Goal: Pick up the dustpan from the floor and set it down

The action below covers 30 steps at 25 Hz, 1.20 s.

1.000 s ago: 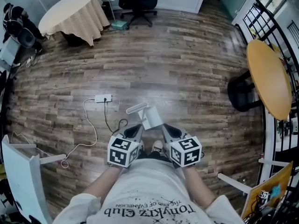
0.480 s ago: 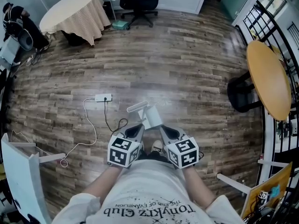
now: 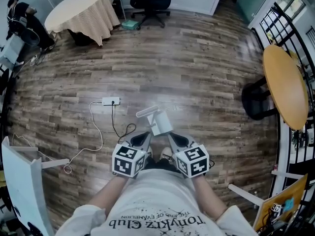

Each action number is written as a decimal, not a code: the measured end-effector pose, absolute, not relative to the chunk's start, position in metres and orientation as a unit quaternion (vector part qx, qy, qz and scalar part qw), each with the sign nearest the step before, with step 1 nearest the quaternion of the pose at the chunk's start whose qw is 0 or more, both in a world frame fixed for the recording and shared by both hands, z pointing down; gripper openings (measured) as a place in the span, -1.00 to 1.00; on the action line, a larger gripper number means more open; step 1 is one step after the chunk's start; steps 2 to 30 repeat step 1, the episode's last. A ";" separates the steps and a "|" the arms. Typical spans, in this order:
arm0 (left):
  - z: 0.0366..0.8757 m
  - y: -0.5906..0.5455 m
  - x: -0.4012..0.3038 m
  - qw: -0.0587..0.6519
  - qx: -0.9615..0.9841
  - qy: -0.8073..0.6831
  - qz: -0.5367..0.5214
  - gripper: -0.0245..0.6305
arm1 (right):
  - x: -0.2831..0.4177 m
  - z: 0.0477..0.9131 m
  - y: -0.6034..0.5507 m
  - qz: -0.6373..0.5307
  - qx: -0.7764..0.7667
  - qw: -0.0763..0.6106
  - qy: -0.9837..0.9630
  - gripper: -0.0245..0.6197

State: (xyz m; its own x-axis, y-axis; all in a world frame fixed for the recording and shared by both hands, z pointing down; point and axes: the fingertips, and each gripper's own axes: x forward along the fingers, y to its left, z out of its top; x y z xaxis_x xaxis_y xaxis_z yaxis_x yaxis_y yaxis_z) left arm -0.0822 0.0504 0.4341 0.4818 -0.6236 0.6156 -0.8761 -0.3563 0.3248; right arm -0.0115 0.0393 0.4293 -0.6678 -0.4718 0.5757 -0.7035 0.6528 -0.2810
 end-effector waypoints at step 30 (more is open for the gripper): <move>0.435 0.051 -0.083 0.320 0.799 -0.470 0.197 -0.85 | -0.013 0.429 0.039 0.248 0.334 0.233 -0.879 -0.85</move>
